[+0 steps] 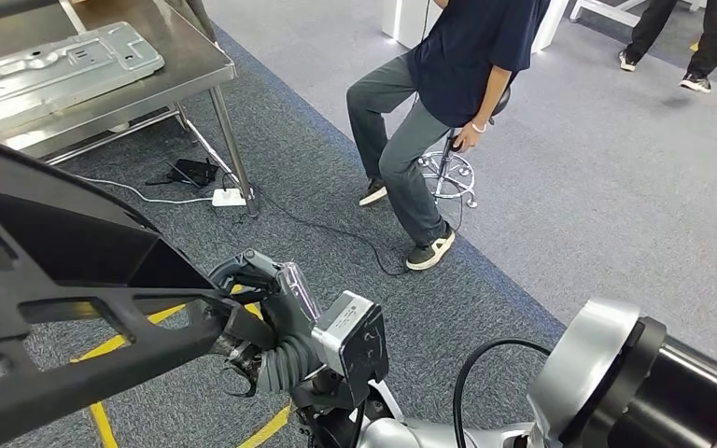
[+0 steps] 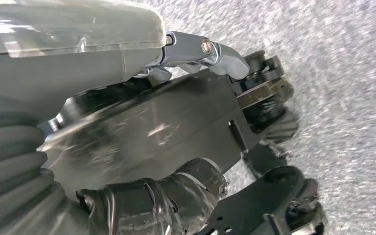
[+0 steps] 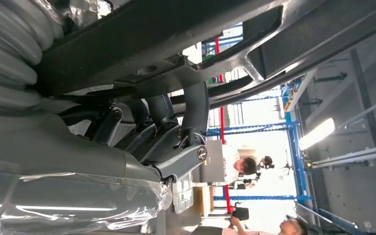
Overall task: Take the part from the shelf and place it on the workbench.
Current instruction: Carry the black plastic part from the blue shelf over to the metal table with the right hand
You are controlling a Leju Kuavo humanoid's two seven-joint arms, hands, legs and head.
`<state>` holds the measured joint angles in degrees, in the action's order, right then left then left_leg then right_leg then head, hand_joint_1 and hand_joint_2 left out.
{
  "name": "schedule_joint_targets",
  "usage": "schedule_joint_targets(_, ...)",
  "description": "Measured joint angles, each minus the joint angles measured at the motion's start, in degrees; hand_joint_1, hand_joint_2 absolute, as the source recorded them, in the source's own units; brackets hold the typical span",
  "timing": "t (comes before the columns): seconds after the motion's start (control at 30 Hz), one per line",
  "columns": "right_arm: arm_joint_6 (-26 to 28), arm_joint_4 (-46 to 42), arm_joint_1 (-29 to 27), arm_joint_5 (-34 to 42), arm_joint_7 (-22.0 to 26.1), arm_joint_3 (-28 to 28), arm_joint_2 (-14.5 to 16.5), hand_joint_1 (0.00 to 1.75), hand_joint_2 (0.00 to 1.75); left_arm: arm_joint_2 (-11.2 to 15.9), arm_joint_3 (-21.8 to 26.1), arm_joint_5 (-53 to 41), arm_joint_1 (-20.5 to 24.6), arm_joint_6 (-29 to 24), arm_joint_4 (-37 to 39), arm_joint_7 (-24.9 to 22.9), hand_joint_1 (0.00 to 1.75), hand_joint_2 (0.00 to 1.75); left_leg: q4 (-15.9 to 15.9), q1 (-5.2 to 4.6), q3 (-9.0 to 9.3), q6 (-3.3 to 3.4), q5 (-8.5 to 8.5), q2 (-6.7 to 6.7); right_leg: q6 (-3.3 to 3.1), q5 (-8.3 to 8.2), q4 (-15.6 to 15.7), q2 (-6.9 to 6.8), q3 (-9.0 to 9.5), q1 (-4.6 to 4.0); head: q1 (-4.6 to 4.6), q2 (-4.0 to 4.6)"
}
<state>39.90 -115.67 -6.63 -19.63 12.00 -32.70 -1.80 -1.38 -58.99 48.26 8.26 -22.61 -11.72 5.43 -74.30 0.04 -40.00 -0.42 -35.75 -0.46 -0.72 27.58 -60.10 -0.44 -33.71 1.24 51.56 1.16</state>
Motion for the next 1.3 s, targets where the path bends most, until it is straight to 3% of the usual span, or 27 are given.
schedule_joint_targets(0.07, -0.01, 0.04, 0.06, -0.01, -0.20, 0.00, 0.01, 1.75, 1.75, 0.00, -0.03, 0.00, 0.04, 0.03, 0.00, 0.01, 0.00, 1.75, 0.96, 0.08, -0.41, 0.06, 2.49, 0.13, 0.01, 0.52, 0.00, -0.05, 0.69, -0.04, 0.01, 0.00)
schedule_joint_targets(0.13, -0.01, 0.04, 0.18, -0.01, -0.48, 0.00, 0.01, 1.75, 1.75, 0.01, -0.05, 0.04, -0.05, 0.03, 0.00, -0.01, 0.00, 1.75, 8.24, 0.04, 2.43, 0.50, 7.07, 0.28, 0.20, 1.15, 0.08, 0.00, 1.55, -0.02, 0.00, 0.00)
schedule_joint_targets(0.2, -0.01, 0.05, 0.33, 0.09, -0.72, 0.00, -0.01, 1.75, 1.75, 0.07, -0.05, 0.32, -0.20, 0.03, 0.00, 0.13, 0.00, 1.75, 13.75, -0.33, 4.78, 1.09, 9.17, 0.39, 0.70, 1.61, 0.21, 0.05, 2.01, -0.08, 0.00, 0.00)
schedule_joint_targets(0.27, -0.01, 0.16, 0.54, 0.34, -0.74, -0.08, -0.02, 1.75, 1.75, 0.27, -0.05, 0.85, -0.32, 0.04, 0.00, 0.51, 0.00, 1.75, 14.70, -0.77, 5.14, 1.54, 8.83, 0.27, 1.33, 1.73, 0.49, 0.03, 2.12, -0.09, -0.01, 0.00)
schedule_joint_targets(0.37, -0.01, 0.72, 1.08, 0.81, -0.08, -0.31, -0.05, 1.75, 1.75, 0.58, -0.05, 1.57, -0.45, 0.33, 0.00, 1.05, 0.00, 1.75, 15.75, -0.36, 6.14, 2.50, 8.85, 0.07, 2.06, 2.84, -1.09, 0.01, 1.64, -0.05, -0.08, 0.00)
schedule_joint_targets(0.4, -0.01, 0.97, 1.26, 0.93, 0.13, -0.35, -0.05, 1.75, 1.75, 0.67, -0.05, 1.69, -0.50, 0.43, 0.01, 1.14, 0.00, 1.75, 16.08, -0.20, 6.65, 2.88, 8.80, 0.06, 2.16, 3.94, -3.62, 0.09, 0.43, -0.10, -0.09, 0.00)
schedule_joint_targets(0.47, -0.01, 1.48, 1.47, 1.17, 0.43, -0.46, -0.05, 1.75, 1.75, 0.85, -0.05, 1.85, -0.60, 0.49, 0.01, 1.17, 0.00, 1.75, 16.18, -0.32, 7.27, 3.43, 8.39, 0.06, 2.17, 6.44, -10.94, 0.21, -3.68, -0.15, -0.09, 0.00)
schedule_joint_targets(0.5, -0.01, 1.76, 1.56, 1.35, 0.64, -0.52, -0.05, 1.75, 1.75, 0.92, -0.05, 1.93, -0.68, 0.50, 0.01, 1.19, 0.00, 1.75, 16.16, -0.38, 7.53, 3.56, 8.13, 0.02, 2.20, 6.90, -13.96, 0.25, -5.77, -0.15, -0.09, 0.00)
schedule_joint_targets(0.53, -0.01, 2.07, 1.69, 1.54, 0.96, -0.58, -0.05, 1.75, 1.75, 0.97, -0.05, 2.00, -0.75, 0.51, 0.01, 1.34, 0.00, 1.75, 16.13, -0.43, 7.87, 3.60, 7.83, -0.08, 2.20, 6.26, -15.10, 0.25, -7.04, -0.15, -0.09, 0.00)
schedule_joint_targets(0.57, -0.01, 2.37, 1.87, 1.68, 1.37, -0.62, -0.05, 1.75, 1.75, 1.03, -0.05, 2.05, -0.81, 0.51, 0.01, 1.62, 0.00, 1.75, 16.07, -0.44, 8.28, 3.56, 7.50, -0.22, 2.16, 4.54, -14.05, 0.25, -7.21, -0.14, -0.10, 0.00)
schedule_joint_targets(0.63, 0.00, 2.86, 2.33, 1.76, 2.12, -0.68, -0.05, 1.75, 1.75, 1.10, -0.05, 2.14, -0.83, 0.63, 0.00, 2.44, 0.00, 1.75, 15.87, -0.41, 9.08, 3.27, 6.65, -0.51, 1.94, -0.12, -7.42, 0.28, -5.00, -0.14, -0.11, 0.00)
schedule_joint_targets(0.7, 0.01, 3.16, 2.94, 1.55, 2.13, -0.79, -0.05, 1.75, 1.75, 1.14, -0.05, 2.13, -0.52, 0.88, 0.00, 2.70, 0.00, 1.75, 15.60, -0.56, 9.41, 2.67, 5.87, -0.68, 1.74, -1.99, -2.04, 0.38, -2.70, -0.30, -0.11, 0.01)
schedule_joint_targets(0.83, 0.02, 3.35, 3.86, 0.84, 1.28, -1.25, -0.02, 1.75, 1.75, 1.33, -0.05, 1.85, 0.41, 1.22, 0.01, 2.03, 0.00, 1.75, 15.55, -0.56, 9.45, 1.44, 5.20, -0.68, 0.95, -1.47, -0.02, 0.60, -1.61, -0.38, -0.14, 0.01)
schedule_joint_targets(0.9, 0.01, 3.37, 4.12, 0.79, 1.09, -1.44, 0.03, 1.75, 1.75, 1.45, -0.05, 1.74, 0.66, 1.23, 0.01, 1.93, 0.00, 1.75, 12.60, -0.44, 8.31, 0.74, 3.63, -0.41, 0.36, -1.31, 0.49, 0.47, -0.94, -0.18, -0.14, 0.02)
schedule_joint_targets(1.0, 0.01, 3.46, 4.34, 0.79, 1.06, -1.57, 0.05, 1.75, 1.75, 1.46, -0.05, 1.72, 0.70, 1.25, 0.01, 1.97, 0.00, 1.75, 2.02, -0.13, 2.01, -0.06, -0.26, -0.12, -0.15, -0.79, 0.67, 0.23, -0.34, -0.22, -0.11, 0.02)
schedule_joint_targets(1.03, 0.01, 3.52, 4.35, 0.79, 1.06, -1.61, 0.05, 1.75, 1.75, 1.48, -0.05, 1.72, 0.67, 1.25, 0.01, 2.03, 0.00, 1.75, -0.10, -0.03, 0.31, -0.18, -0.27, -0.05, -0.20, -0.58, 0.67, 0.21, -0.13, -0.24, -0.11, 0.02)
schedule_joint_targets(1.07, 0.01, 3.57, 4.36, 0.79, 1.07, -1.66, 0.05, 1.75, 1.75, 1.48, -0.05, 1.72, 0.66, 1.25, 0.00, 2.09, 0.00, 1.75, -0.06, 0.03, -0.35, -0.23, 0.98, 0.00, -0.19, -0.33, 0.67, 0.23, 0.19, -0.25, -0.11, 0.02)
schedule_joint_targets(1.1, 0.01, 3.63, 4.39, 0.79, 1.07, -1.71, 0.05, 1.75, 1.75, 1.49, -0.05, 1.73, 0.65, 1.25, 0.00, 2.14, 0.00, 1.75, 2.18, 0.06, 0.14, -0.17, 3.27, 0.04, -0.15, -0.06, 0.67, 0.26, 0.62, -0.24, -0.11, 0.01)
schedule_joint_targets(1.17, 0.01, 3.72, 4.44, 0.84, 1.11, -1.78, 0.05, 1.75, 1.75, 1.52, -0.05, 1.74, 0.60, 1.25, 0.01, 2.17, 0.00, 1.75, 9.79, 0.01, 3.01, 0.28, 8.06, 0.11, 0.07, 0.57, 0.67, 0.32, 1.46, -0.27, -0.11, 0.01)
schedule_joint_targets(1.23, 0.01, 3.82, 4.50, 0.91, 1.15, -1.80, 0.05, 1.75, 1.75, 1.56, -0.05, 1.75, 0.55, 1.25, 0.02, 2.19, 0.00, 1.75, 14.52, -0.33, 4.92, 0.88, 9.58, 0.11, 0.56, 0.98, 0.64, 0.41, 1.69, -0.32, -0.14, 0.01)
schedule_joint_targets(1.3, 0.01, 3.87, 4.55, 0.96, 1.16, -1.81, 0.05, 1.75, 1.75, 1.63, -0.05, 1.75, 0.52, 1.25, 0.02, 2.21, 0.00, 1.75, 15.34, -0.61, 5.23, 1.41, 9.22, 0.03, 1.17, 1.11, 0.83, 0.44, 1.73, -0.31, -0.15, 0.00)
